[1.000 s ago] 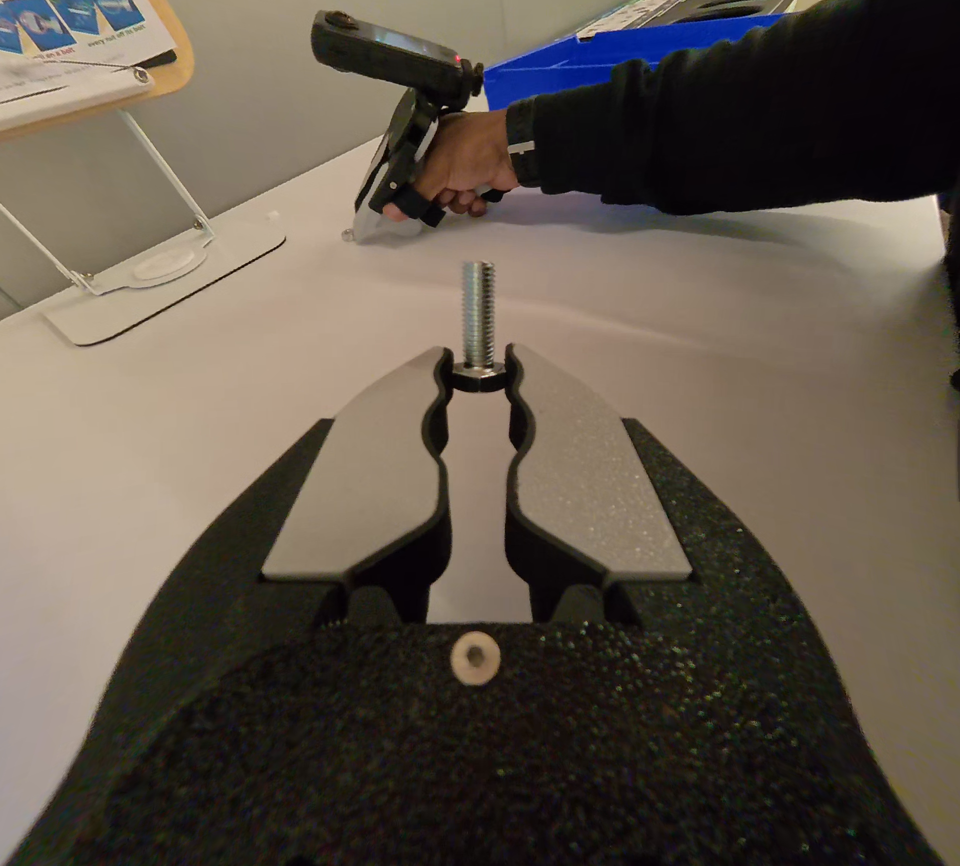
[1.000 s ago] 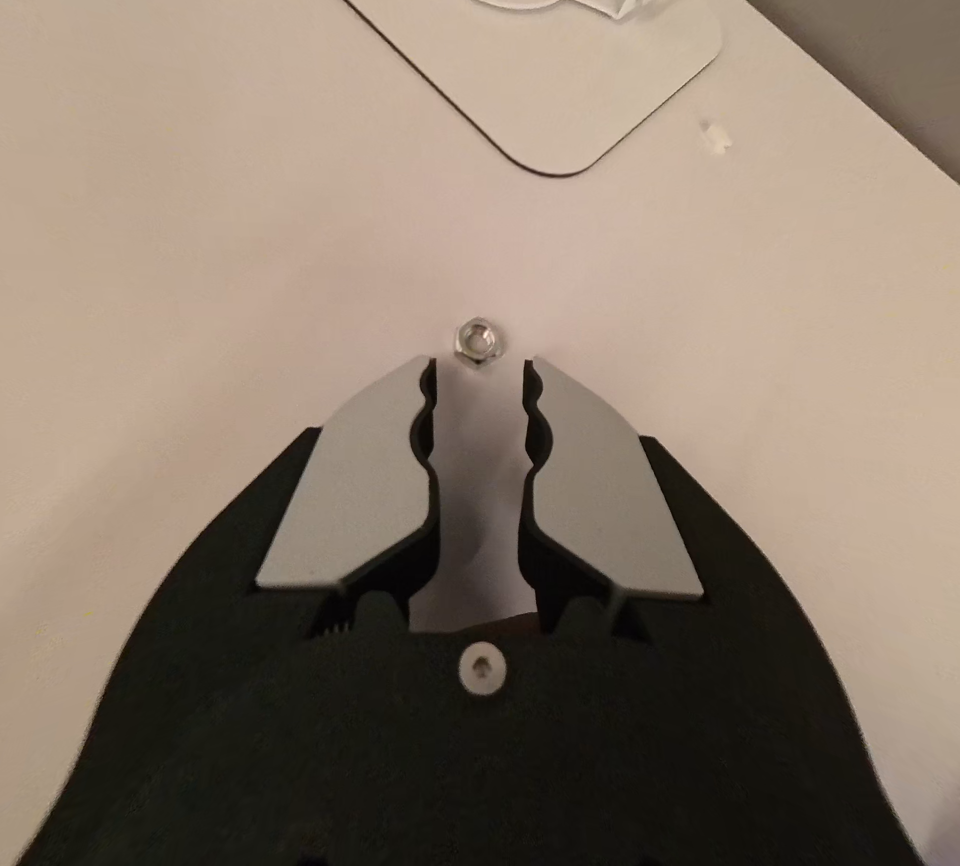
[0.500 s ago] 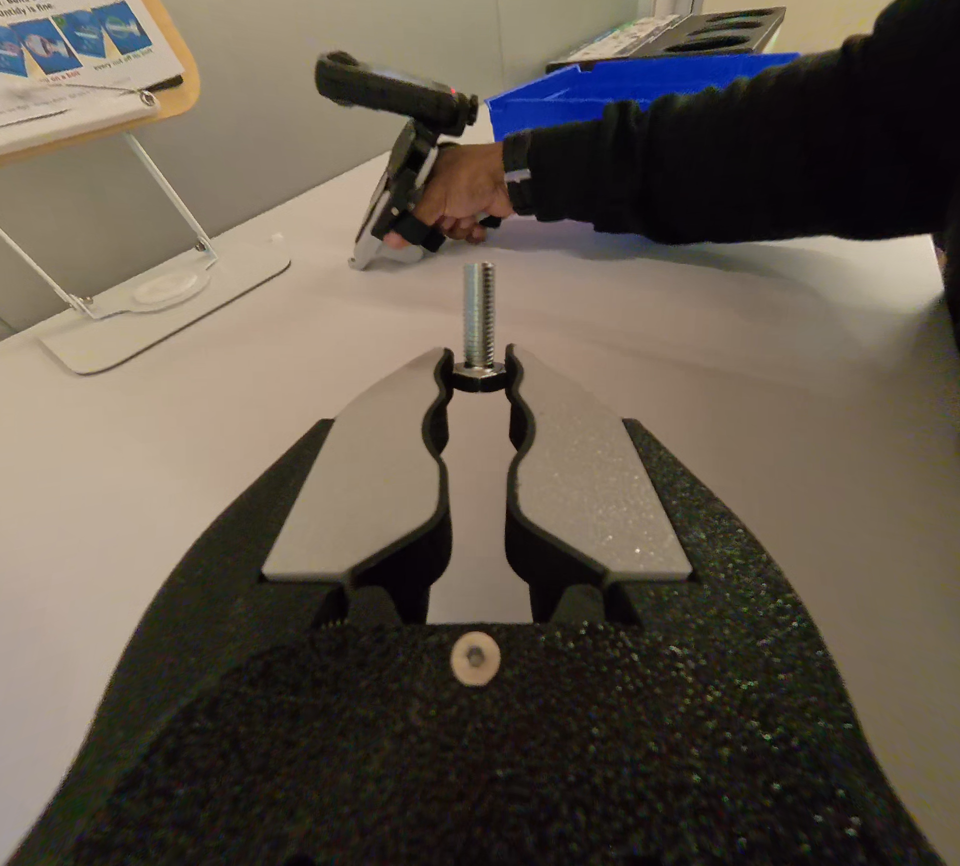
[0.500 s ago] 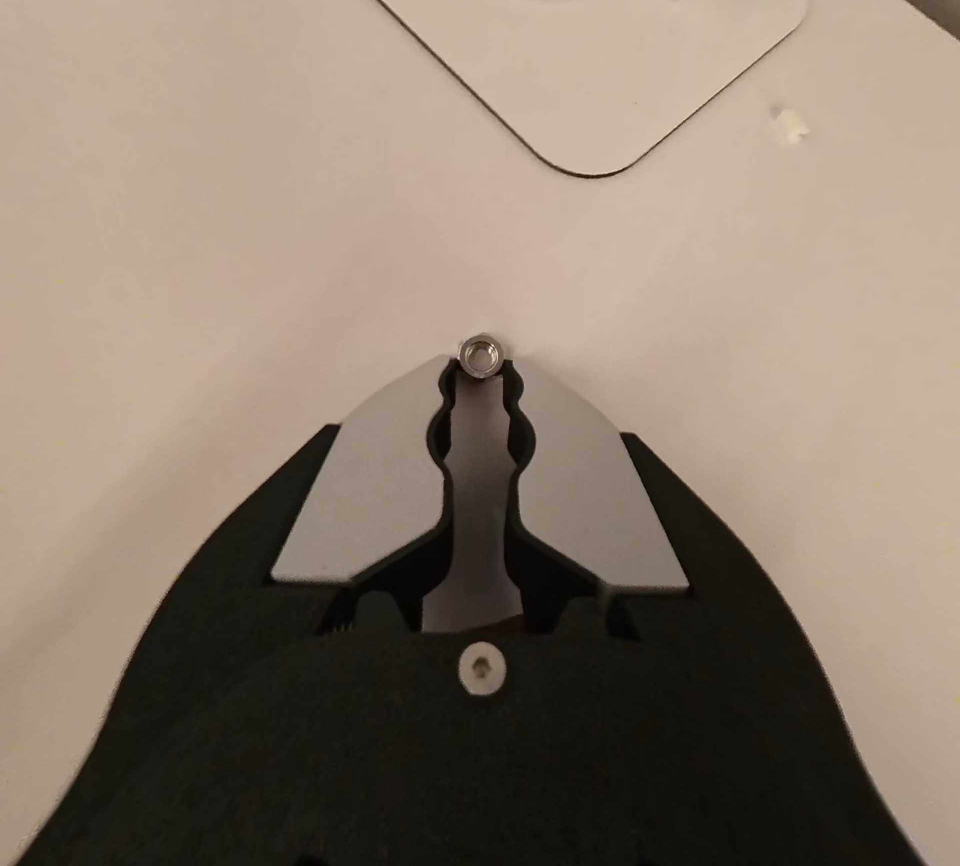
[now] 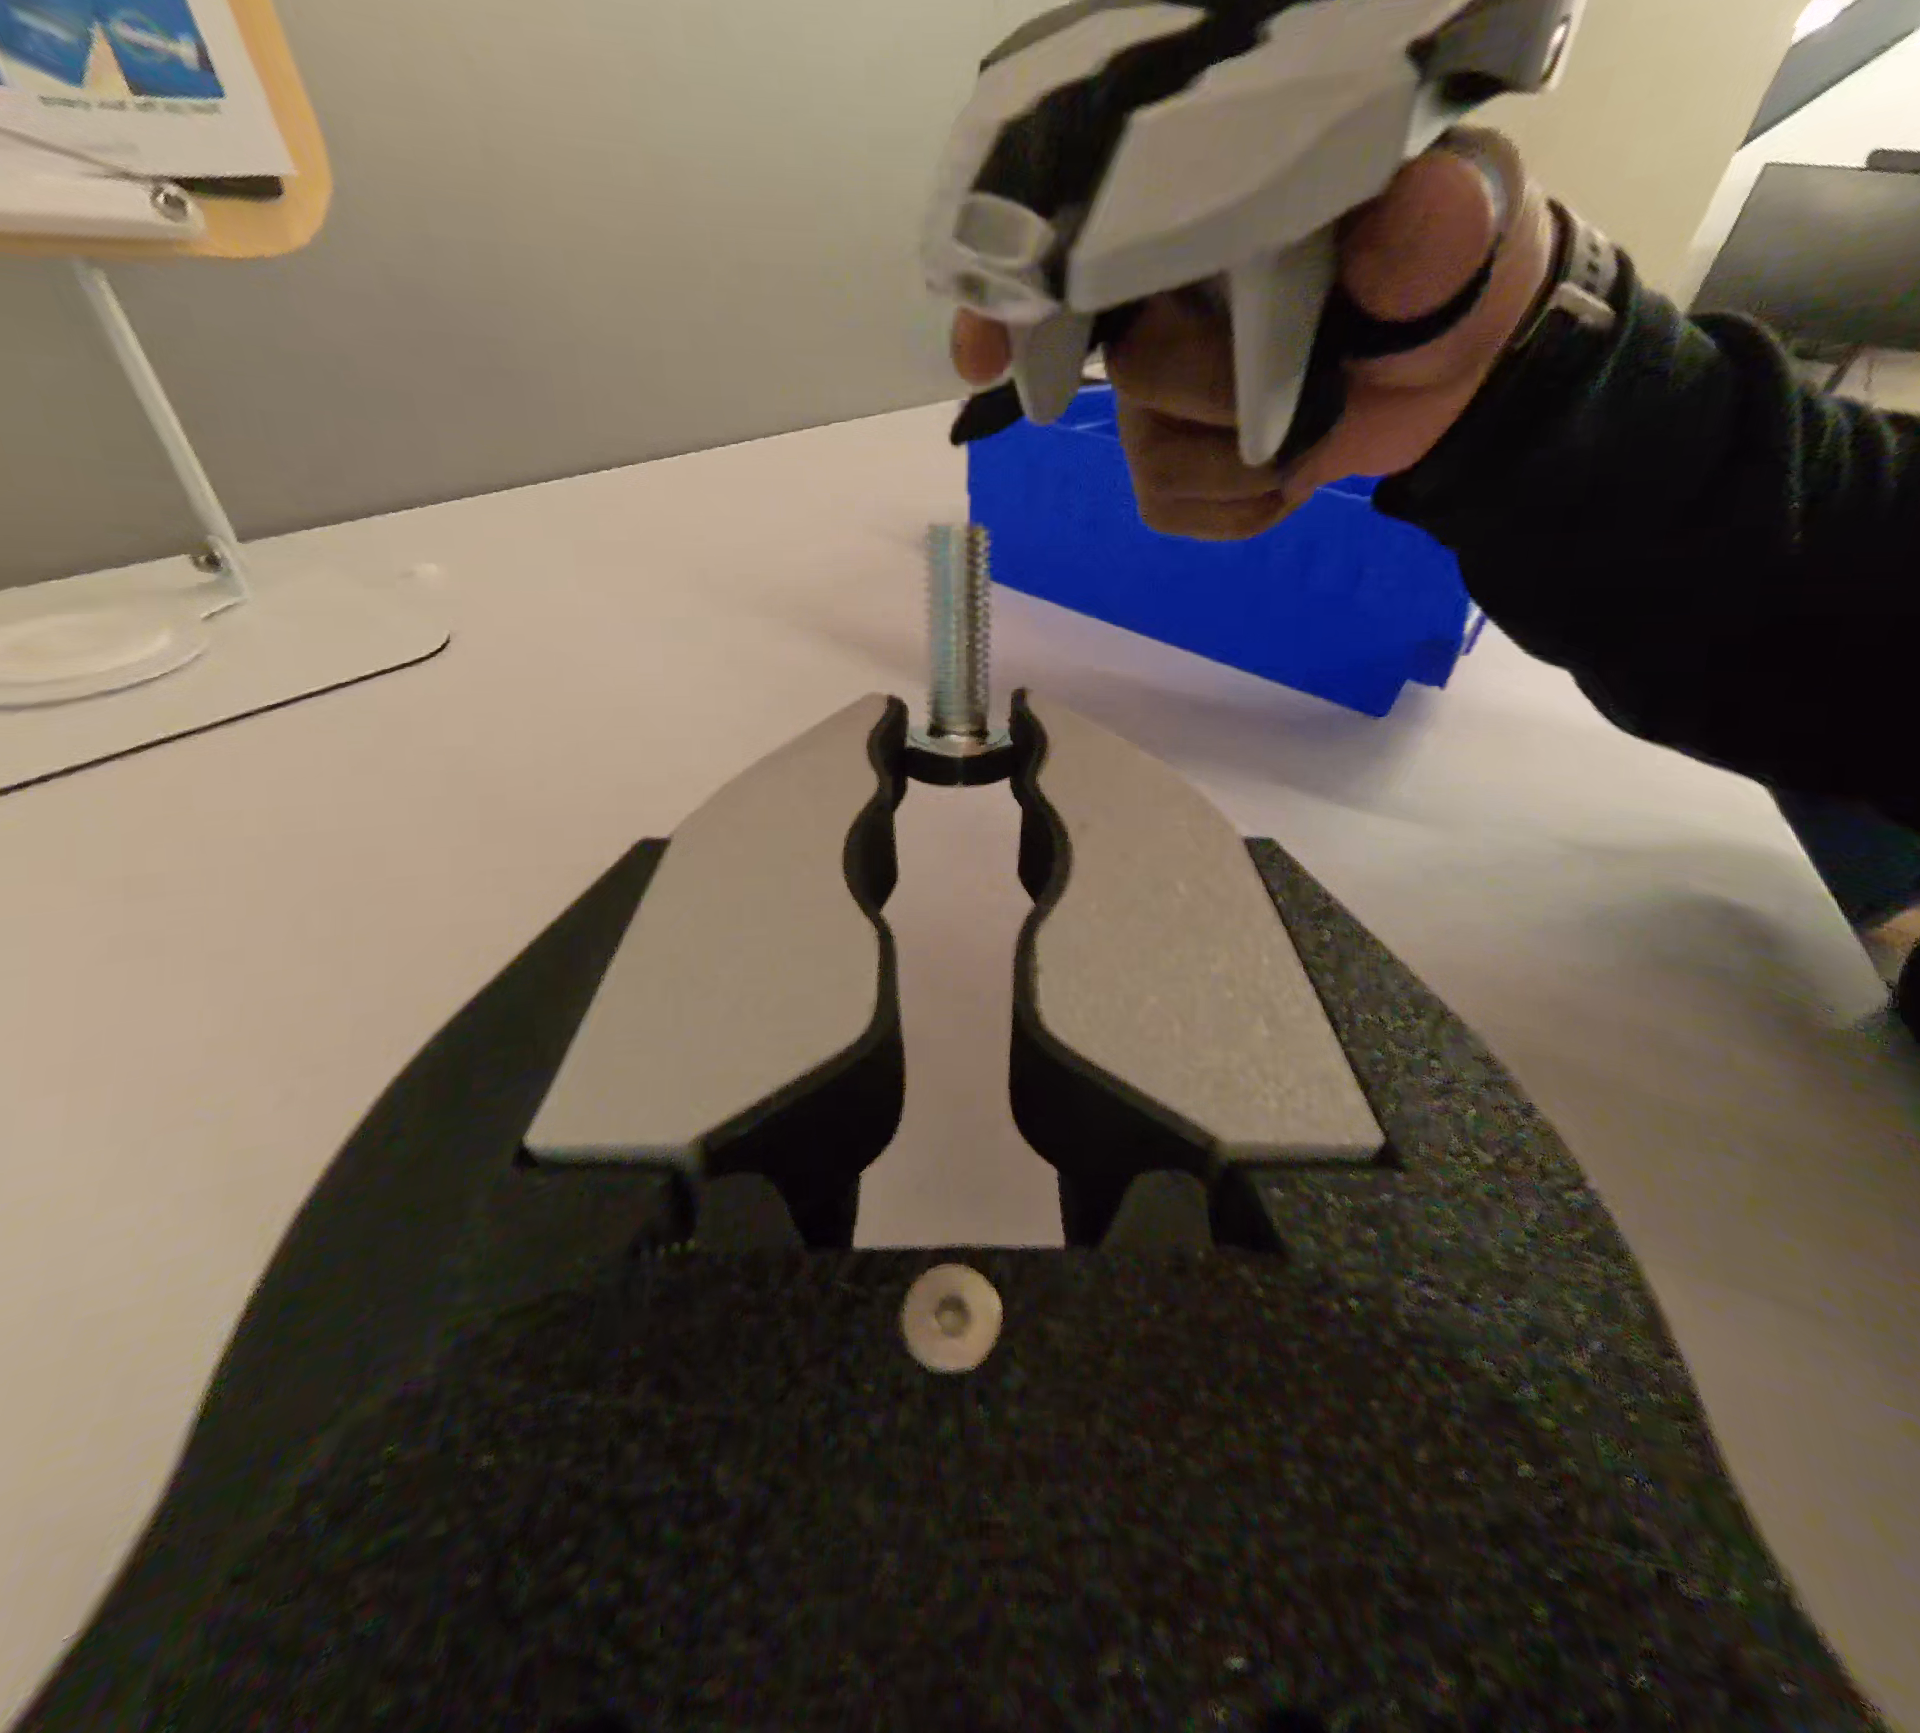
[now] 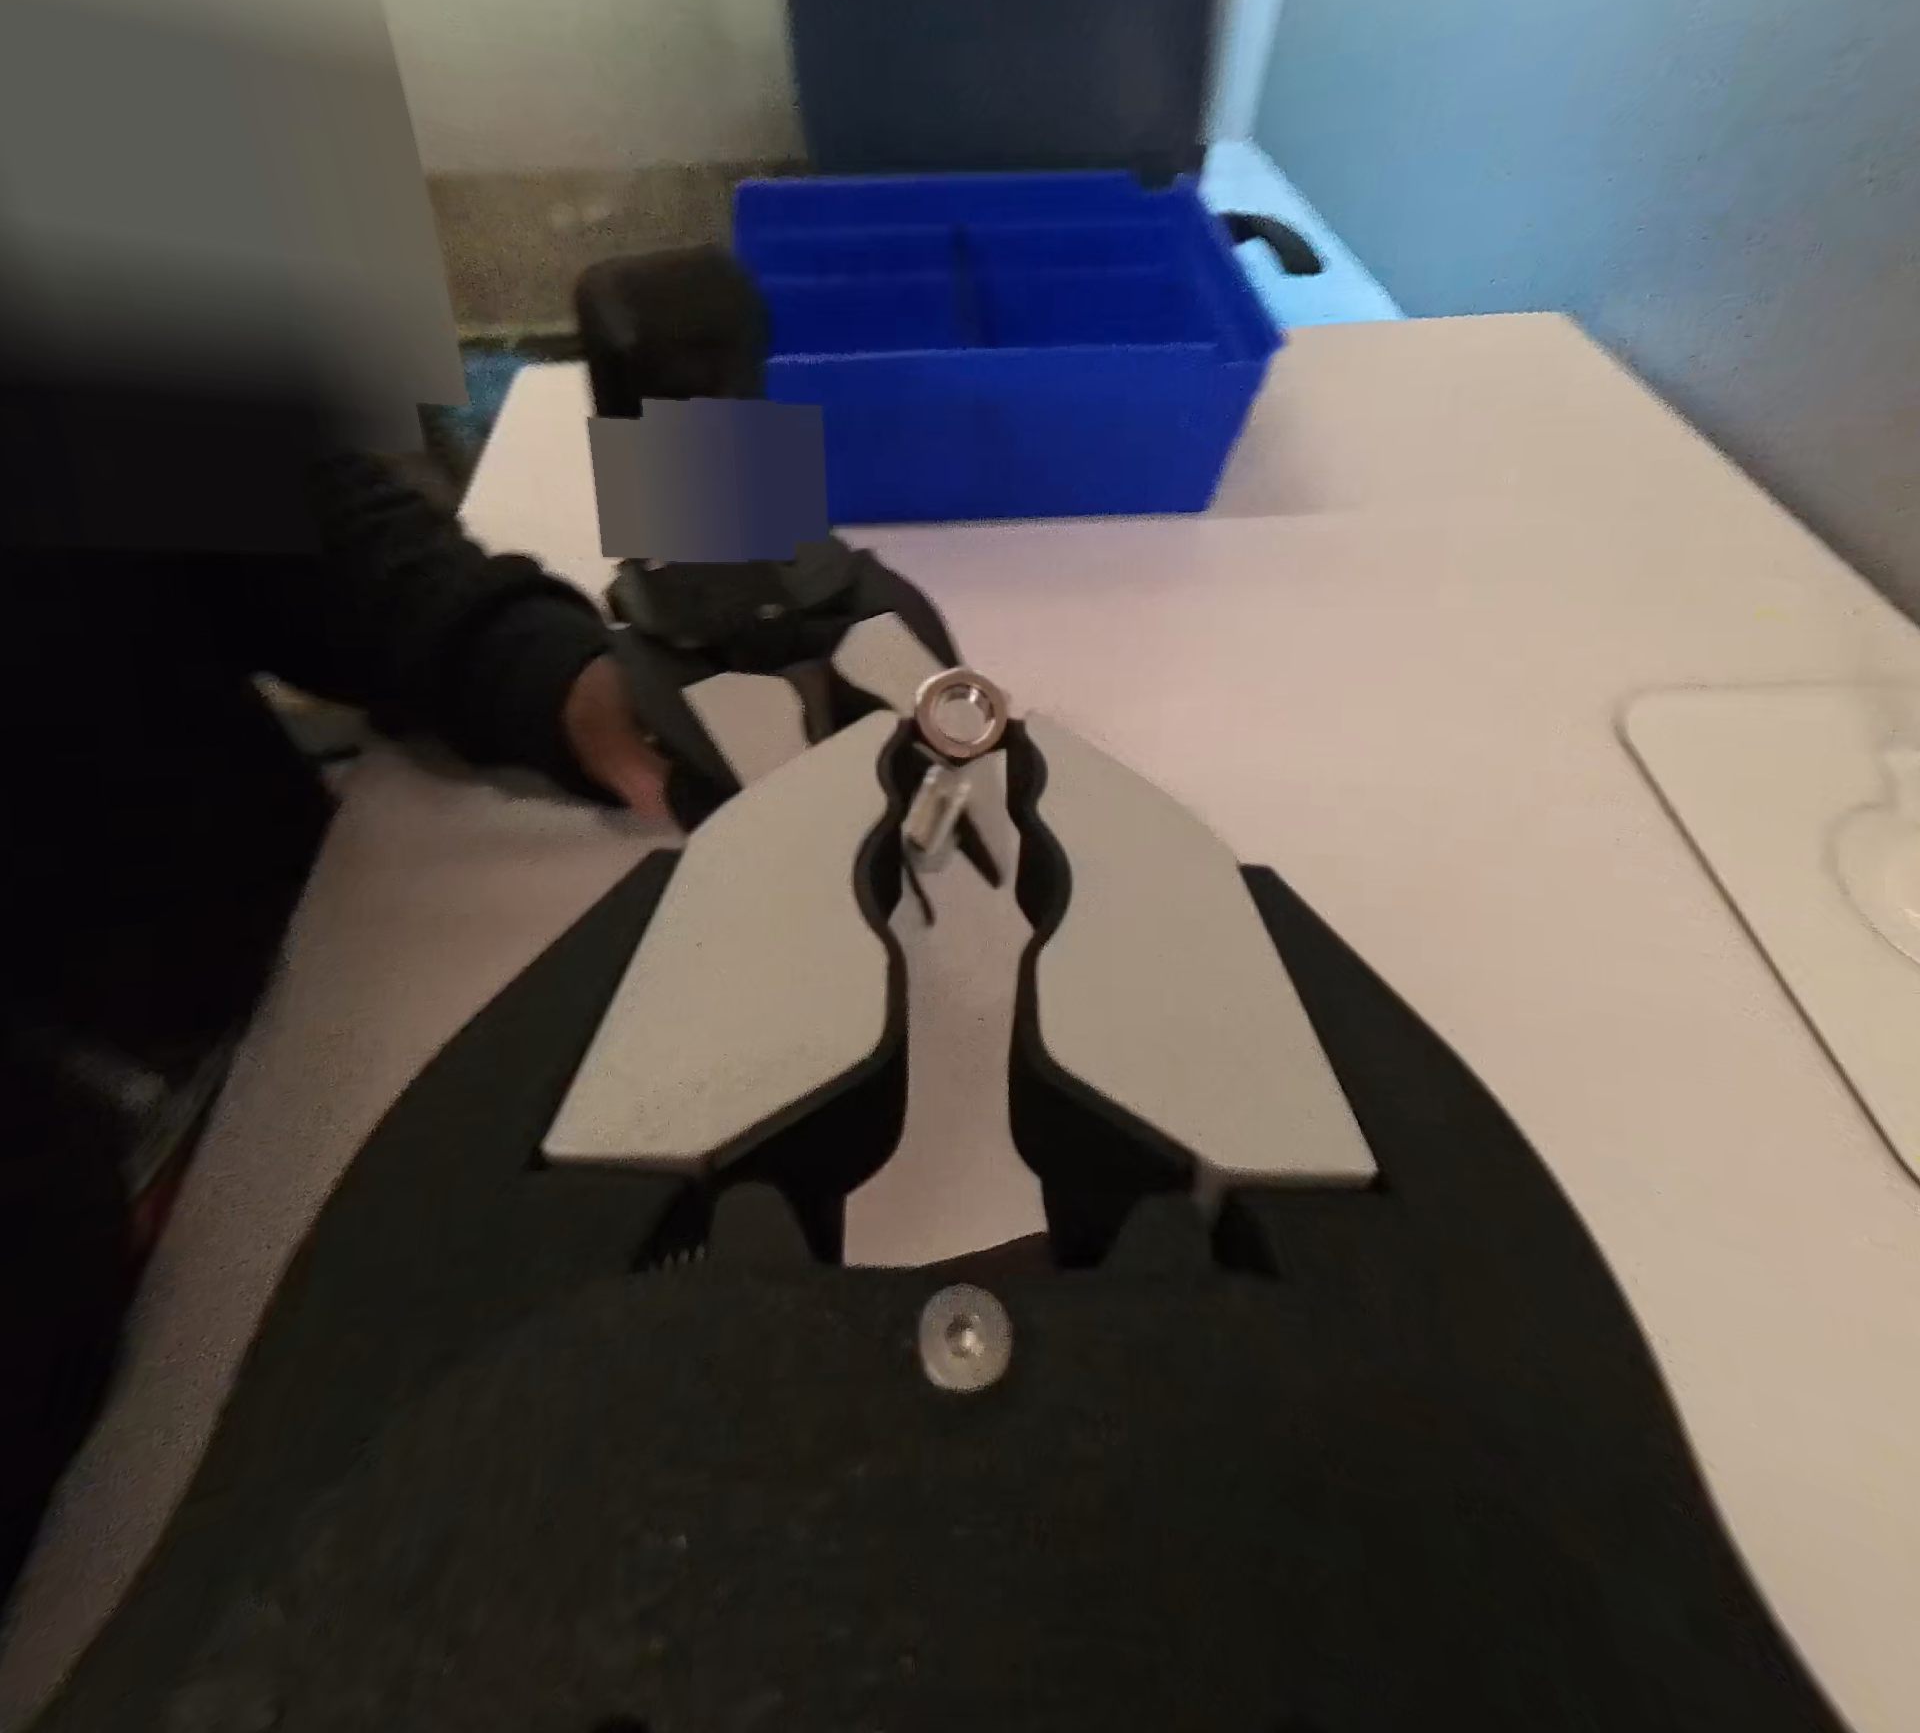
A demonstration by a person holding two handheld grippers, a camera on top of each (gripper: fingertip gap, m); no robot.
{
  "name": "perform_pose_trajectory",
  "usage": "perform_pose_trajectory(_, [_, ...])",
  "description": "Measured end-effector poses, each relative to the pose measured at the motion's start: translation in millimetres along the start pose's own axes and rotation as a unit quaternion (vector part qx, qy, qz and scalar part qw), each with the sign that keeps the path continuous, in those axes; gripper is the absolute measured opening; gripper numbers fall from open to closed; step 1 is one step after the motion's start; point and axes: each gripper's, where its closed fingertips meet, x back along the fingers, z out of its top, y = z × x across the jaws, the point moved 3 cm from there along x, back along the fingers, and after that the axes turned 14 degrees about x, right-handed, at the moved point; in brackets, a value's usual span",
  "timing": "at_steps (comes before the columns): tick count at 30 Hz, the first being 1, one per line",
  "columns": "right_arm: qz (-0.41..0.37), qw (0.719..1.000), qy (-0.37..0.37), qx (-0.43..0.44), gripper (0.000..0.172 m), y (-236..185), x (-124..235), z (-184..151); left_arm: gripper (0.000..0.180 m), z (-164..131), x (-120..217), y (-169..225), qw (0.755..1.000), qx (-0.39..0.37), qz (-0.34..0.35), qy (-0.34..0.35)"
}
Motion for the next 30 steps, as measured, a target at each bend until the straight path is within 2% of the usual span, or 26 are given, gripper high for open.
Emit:
perform_pose_trajectory(8, [0.055,0.996,-0.070,0.030,0.017,-20.3,-13.4,-2.5,0.018,6.4,12.1,16.1,0.998,-0.045,-0.030,0.038])
perform_pose_trajectory(15, [0.075,0.992,-0.094,0.041,0.017,-26.8,-15.6,-3.4,0.018,3.0,13.4,20.2,0.997,-0.064,-0.040,0.031])
perform_pose_trajectory(19, [0.049,0.992,-0.116,0.017,0.017,-24.6,-18.4,-1.9,0.018,5.0,14.0,17.3,0.997,-0.074,-0.017,0.033])
perform_pose_trajectory(24, [-0.022,0.990,-0.136,-0.029,0.017,-25.3,-27.1,1.1,0.018,7.3,17.0,10.4,0.994,-0.096,0.040,0.037])
perform_pose_trajectory(30, [-0.077,0.985,-0.153,-0.012,0.017,-26.4,-30.5,3.2,0.018,8.4,18.6,8.7,0.994,-0.091,0.044,0.040])
